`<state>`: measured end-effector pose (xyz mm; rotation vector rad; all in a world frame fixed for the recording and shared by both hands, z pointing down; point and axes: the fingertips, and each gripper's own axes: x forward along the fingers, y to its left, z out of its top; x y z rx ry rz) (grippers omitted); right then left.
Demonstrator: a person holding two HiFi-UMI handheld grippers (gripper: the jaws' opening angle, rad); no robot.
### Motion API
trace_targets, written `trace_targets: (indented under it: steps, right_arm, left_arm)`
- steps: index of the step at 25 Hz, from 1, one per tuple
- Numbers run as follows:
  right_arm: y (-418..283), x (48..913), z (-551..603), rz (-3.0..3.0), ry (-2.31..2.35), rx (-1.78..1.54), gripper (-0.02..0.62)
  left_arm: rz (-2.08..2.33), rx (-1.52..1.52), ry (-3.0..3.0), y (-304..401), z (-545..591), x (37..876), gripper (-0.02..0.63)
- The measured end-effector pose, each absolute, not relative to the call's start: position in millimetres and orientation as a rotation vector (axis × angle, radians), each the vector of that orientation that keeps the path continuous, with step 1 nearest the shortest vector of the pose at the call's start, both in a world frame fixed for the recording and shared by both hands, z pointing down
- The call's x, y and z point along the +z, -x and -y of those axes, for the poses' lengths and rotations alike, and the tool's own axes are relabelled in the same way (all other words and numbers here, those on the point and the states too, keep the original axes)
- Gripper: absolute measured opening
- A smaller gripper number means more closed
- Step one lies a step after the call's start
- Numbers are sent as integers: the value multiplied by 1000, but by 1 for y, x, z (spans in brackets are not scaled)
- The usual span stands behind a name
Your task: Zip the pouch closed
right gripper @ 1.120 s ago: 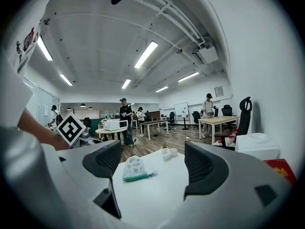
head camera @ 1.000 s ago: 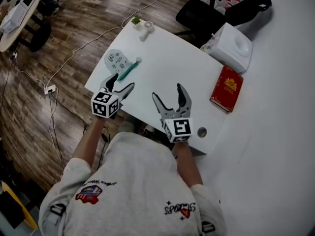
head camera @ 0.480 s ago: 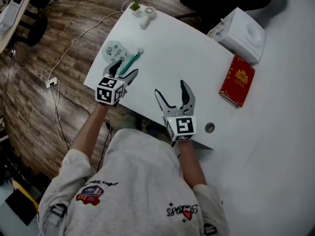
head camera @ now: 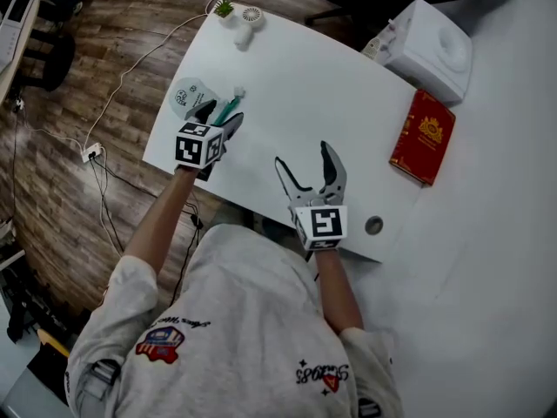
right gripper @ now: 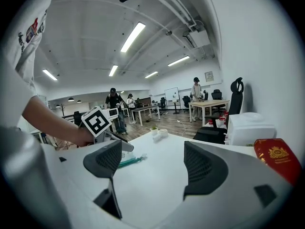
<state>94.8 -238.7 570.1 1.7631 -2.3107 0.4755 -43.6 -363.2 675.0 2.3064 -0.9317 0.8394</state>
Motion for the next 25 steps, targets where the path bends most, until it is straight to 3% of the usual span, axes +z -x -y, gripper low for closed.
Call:
trace_targets:
  steps: [15, 25]
  right_arm:
    - [-123, 605, 262, 2215, -1825, 609, 399]
    - [-129, 615, 259, 2165, -1868, 654, 402]
  left_arm:
    - [911, 1003, -2098, 20, 414, 753, 291]
    - [893, 976, -1934, 21, 427, 789, 234]
